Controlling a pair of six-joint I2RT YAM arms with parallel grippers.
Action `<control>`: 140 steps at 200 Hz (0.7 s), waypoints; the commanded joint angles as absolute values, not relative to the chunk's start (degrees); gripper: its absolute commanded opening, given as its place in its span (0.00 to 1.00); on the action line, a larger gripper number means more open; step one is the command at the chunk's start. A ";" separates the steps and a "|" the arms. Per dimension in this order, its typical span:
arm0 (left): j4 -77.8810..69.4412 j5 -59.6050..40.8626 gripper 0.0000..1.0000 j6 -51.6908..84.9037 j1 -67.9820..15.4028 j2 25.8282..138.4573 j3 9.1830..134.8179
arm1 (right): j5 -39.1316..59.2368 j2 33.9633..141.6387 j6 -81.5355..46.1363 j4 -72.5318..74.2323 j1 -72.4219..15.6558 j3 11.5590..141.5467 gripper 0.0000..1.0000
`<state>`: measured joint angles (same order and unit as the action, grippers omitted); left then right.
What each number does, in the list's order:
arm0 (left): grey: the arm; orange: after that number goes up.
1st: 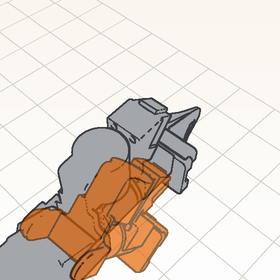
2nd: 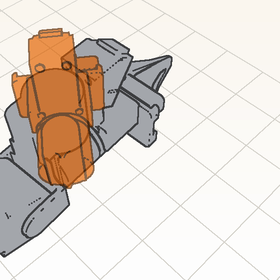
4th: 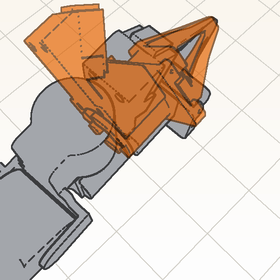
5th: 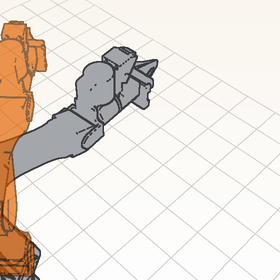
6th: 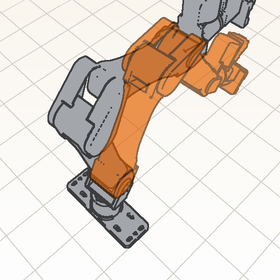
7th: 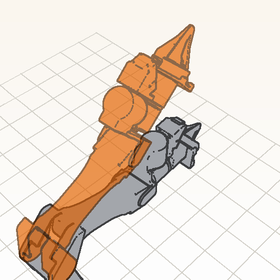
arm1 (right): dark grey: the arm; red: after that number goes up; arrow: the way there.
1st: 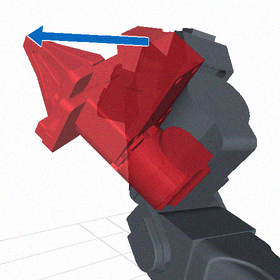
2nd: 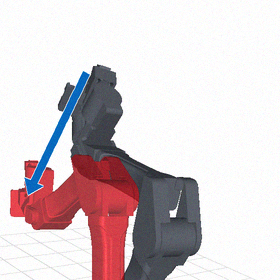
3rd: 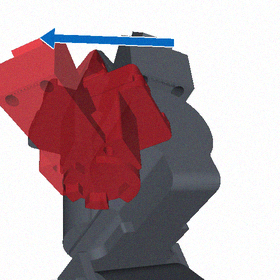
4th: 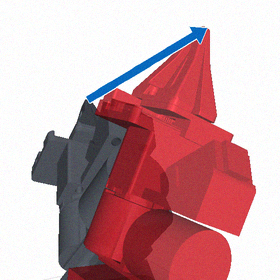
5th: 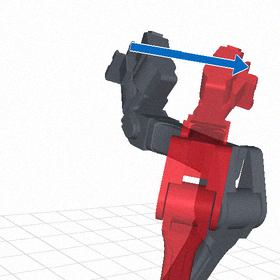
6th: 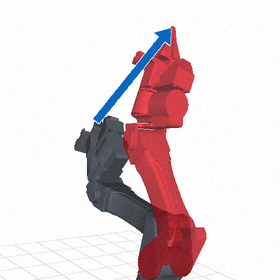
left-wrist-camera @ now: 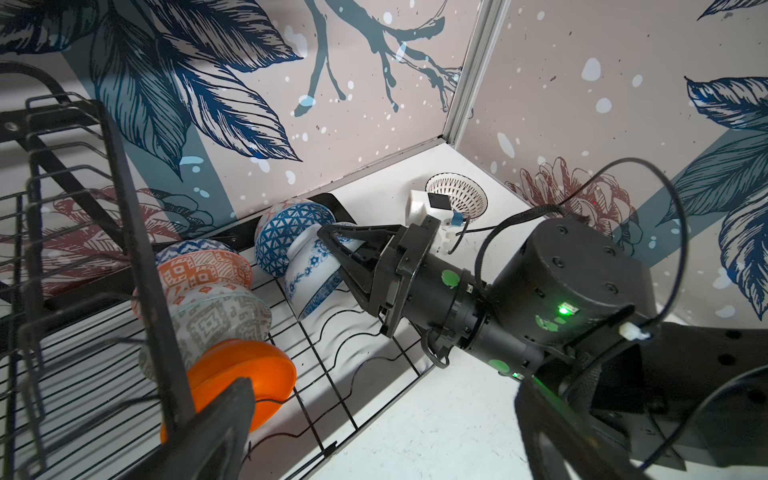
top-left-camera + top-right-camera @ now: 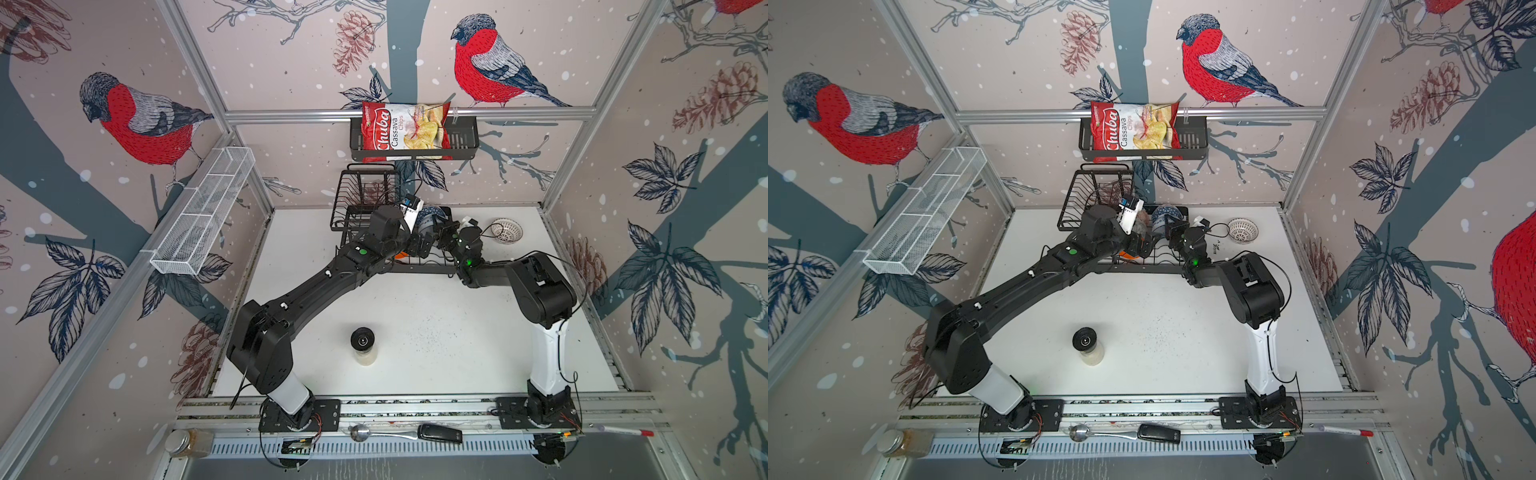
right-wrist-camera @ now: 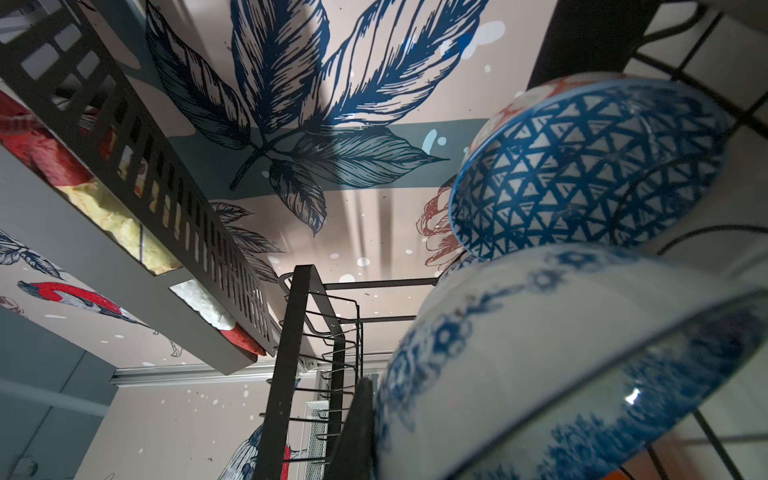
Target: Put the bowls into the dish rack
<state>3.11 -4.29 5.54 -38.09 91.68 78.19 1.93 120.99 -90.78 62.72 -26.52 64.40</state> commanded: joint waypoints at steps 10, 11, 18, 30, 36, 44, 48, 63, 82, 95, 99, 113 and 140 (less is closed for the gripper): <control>0.07 -2.04 0.98 2.59 -39.45 90.00 77.00 | 0.01 121.72 -91.69 64.72 -27.06 65.08 0.00; 0.03 -1.86 0.98 2.48 -39.54 90.00 76.91 | 0.01 121.73 -91.72 64.66 -27.06 65.10 0.00; -0.14 -0.87 0.98 1.84 -40.16 89.84 76.66 | -0.08 121.72 -91.55 64.23 -27.02 65.20 0.00; -0.17 0.40 0.98 0.91 -40.85 89.82 76.54 | -0.43 121.60 -91.28 63.80 -27.05 65.26 0.00; -0.14 0.65 0.98 0.90 -40.96 89.78 76.47 | -0.59 121.49 -91.15 63.60 -27.07 65.30 0.00; -0.26 1.14 0.98 1.04 -40.87 89.61 76.38 | -0.67 121.29 -91.01 63.38 -26.95 65.29 0.00; -0.31 1.42 0.98 1.05 -40.85 89.50 76.44 | -0.84 121.21 -91.01 63.16 -26.90 65.30 0.00; -0.54 2.55 0.98 1.07 -40.74 88.83 76.27 | -1.38 120.77 -90.71 62.31 -26.90 65.30 0.00; -1.01 3.31 0.98 0.98 -40.72 88.16 75.78 | -2.22 120.50 -90.86 61.57 -27.04 65.22 0.00; -1.06 3.43 0.97 0.89 -40.76 88.07 75.54 | -2.80 120.58 -91.21 61.20 -27.11 65.11 0.00; -1.18 3.60 0.98 0.89 -40.77 88.15 75.52 | -3.17 120.54 -91.27 61.12 -27.19 65.08 0.00; -1.27 4.40 0.98 0.80 -40.78 88.37 75.28 | -4.22 120.57 -91.49 60.66 -27.42 65.10 0.00; -1.25 4.45 0.98 0.96 -40.78 88.64 75.26 | -5.44 121.41 -91.50 61.18 -27.76 65.94 0.00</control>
<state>1.06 3.55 1.45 -40.77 88.55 75.33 -3.31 121.34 -91.46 58.17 -27.35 64.86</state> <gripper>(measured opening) 0.976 0.098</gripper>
